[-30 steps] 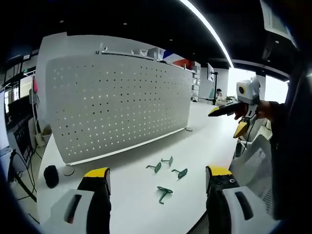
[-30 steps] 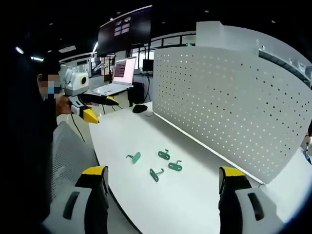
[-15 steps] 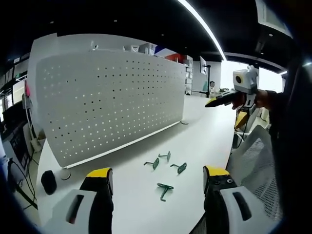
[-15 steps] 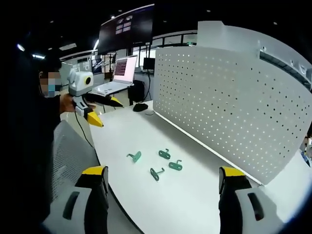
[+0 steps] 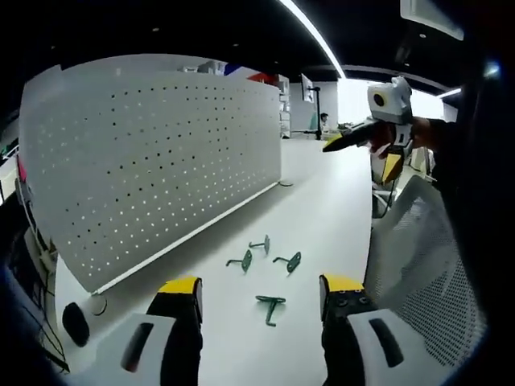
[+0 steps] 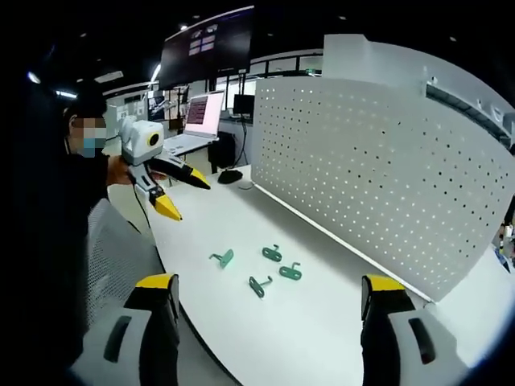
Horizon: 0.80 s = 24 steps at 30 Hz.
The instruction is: Insert the hook assembly into the mounting plate slot until the hook locks in place.
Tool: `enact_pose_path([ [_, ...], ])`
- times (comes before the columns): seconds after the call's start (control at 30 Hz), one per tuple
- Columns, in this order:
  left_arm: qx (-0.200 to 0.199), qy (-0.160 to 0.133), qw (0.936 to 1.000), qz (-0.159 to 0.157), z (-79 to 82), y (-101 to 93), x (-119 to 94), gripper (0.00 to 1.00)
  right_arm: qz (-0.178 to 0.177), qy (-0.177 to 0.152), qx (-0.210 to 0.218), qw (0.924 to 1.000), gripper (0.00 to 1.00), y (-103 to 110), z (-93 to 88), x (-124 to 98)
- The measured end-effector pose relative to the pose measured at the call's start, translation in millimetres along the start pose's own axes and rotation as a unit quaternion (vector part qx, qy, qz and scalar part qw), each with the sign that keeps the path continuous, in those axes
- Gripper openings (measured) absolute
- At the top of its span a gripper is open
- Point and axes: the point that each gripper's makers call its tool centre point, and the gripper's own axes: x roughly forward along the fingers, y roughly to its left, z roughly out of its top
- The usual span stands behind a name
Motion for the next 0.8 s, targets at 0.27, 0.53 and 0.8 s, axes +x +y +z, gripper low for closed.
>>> enact_pose_path([
  [0.27, 0.054, 0.026, 0.9968, -0.054, -10.1, -2.5, 19, 0.47, -0.005, 0.0, 0.005, 1.0, 0.91, 3, -3.2, -2],
  [0.53, 0.101, 0.056, 0.989, -0.092, -26.3, -3.7, 41, 0.4, -0.007, 0.0, 0.008, 0.9999, 0.9, 4, -4.6, -1],
  [0.8, 0.115, 0.087, 0.9823, -0.12, -43.5, -2.6, 63, 0.33, -0.004, 0.003, 0.012, 0.9999, 0.9, 5, -8.1, 1],
])
